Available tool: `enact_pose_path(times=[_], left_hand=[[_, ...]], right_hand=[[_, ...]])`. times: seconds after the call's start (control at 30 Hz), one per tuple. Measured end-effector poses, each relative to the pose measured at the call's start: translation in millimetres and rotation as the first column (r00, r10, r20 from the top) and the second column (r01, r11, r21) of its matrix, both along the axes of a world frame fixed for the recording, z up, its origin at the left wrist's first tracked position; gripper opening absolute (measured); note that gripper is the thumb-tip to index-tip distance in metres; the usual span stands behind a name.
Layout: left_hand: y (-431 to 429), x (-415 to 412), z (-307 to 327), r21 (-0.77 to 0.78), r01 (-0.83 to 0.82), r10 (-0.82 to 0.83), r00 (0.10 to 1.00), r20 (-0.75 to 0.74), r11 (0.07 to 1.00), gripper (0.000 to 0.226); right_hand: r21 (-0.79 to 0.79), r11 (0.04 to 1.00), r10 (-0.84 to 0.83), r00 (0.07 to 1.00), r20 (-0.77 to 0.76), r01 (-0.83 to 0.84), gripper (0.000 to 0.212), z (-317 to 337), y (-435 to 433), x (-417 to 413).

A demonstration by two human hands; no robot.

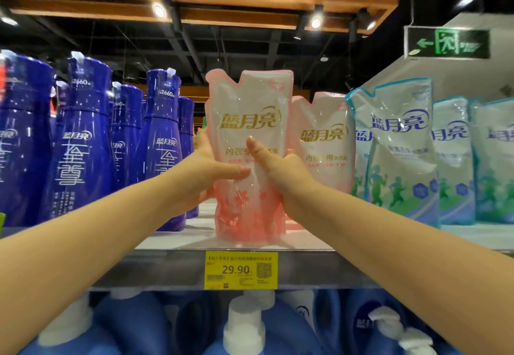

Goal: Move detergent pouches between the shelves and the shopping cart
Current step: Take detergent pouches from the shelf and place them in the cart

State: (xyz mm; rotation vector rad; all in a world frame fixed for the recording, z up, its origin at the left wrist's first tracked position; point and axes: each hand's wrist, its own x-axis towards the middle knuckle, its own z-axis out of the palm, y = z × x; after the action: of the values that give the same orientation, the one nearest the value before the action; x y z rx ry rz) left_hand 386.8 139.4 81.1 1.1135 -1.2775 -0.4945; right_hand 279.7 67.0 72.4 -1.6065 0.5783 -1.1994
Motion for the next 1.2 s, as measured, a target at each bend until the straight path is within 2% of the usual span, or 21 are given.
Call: enact_pose_path(times=[0.1,0.17,0.23,0.3,0.37,0.5,0.6,0.73,0.87,0.93,1.03,1.1,1.2], left_hand=[[1.4,0.1,-0.5,-0.012,-0.034,0.034,0.999,-0.021,0.999,0.102],[6.2,0.2,0.1,-0.06,-0.149,0.152,0.987,0.047,0.987,0.106],[14.4,-1.1,0.9,-0.195,-0.289,0.315,0.942,0.117,0.937,0.105],[22.5,-3.7,-0.7,-0.352,-0.366,0.435,0.889,0.141,0.862,0.098],[29.2,-10.0,-5.3,-0.446,-0.382,0.491,0.857,0.157,0.81,0.087],[34.8,-34.6,-16.6,-0.535,-0.338,0.511,0.833,0.212,0.774,0.057],[44.0,-65.8,-28.1,-0.596,-0.339,0.524,0.836,0.165,0.728,0.039],[68.2,-133.2,-42.2,-0.615,-0.282,0.453,0.88,0.139,0.737,0.031],[92.5,-225.3,-57.8,-0.584,-0.158,0.301,0.941,0.157,0.796,0.031],[105.4,-279.1,-73.0,-0.568,-0.096,0.223,0.962,0.159,0.817,0.029],[124.4,-365.6,-97.0,-0.541,-0.013,0.106,0.984,0.14,0.841,0.024],[133.3,-422.3,-113.0,-0.507,0.056,0.006,0.993,0.119,0.86,0.021],[142.7,-504.2,-142.6,-0.428,0.211,-0.194,0.977,0.084,0.879,0.02]], right_hand=[[-0.004,1.0,0.005,1.0,-0.004,-0.005,0.102,-1.9,-0.4,-5.7],[-0.048,0.998,-0.043,0.999,0.011,0.043,0.097,-2.4,-0.6,-11.4],[-0.118,0.982,-0.143,0.989,0.033,0.146,0.088,-0.3,0.4,-18.0],[-0.168,0.962,-0.209,0.976,0.061,0.216,0.085,2.1,5.6,-24.3],[-0.225,0.938,-0.25,0.965,0.082,0.262,0.08,2.4,13.5,-30.5],[-0.403,0.839,-0.333,0.931,0.151,0.365,0.067,0.8,35.5,-56.5],[-0.498,0.761,-0.366,0.909,0.199,0.416,0.051,-6.7,59.9,-97.9],[-0.487,0.685,-0.433,0.84,0.326,0.542,0.028,-36.1,100.1,-170.9],[-0.456,0.546,-0.611,0.706,0.357,0.703,0.027,-73.4,146.3,-259.1],[-0.456,0.476,-0.692,0.64,0.333,0.752,0.027,-91.2,171.4,-309.0],[-0.485,0.317,-0.817,0.495,0.297,0.815,0.033,-115.0,205.6,-387.7],[-0.476,0.258,-0.88,0.408,0.244,0.841,0.036,-130.2,227.4,-440.8],[-0.455,0.195,-0.952,0.28,0.126,0.869,0.022,-156.6,258.2,-519.0]])
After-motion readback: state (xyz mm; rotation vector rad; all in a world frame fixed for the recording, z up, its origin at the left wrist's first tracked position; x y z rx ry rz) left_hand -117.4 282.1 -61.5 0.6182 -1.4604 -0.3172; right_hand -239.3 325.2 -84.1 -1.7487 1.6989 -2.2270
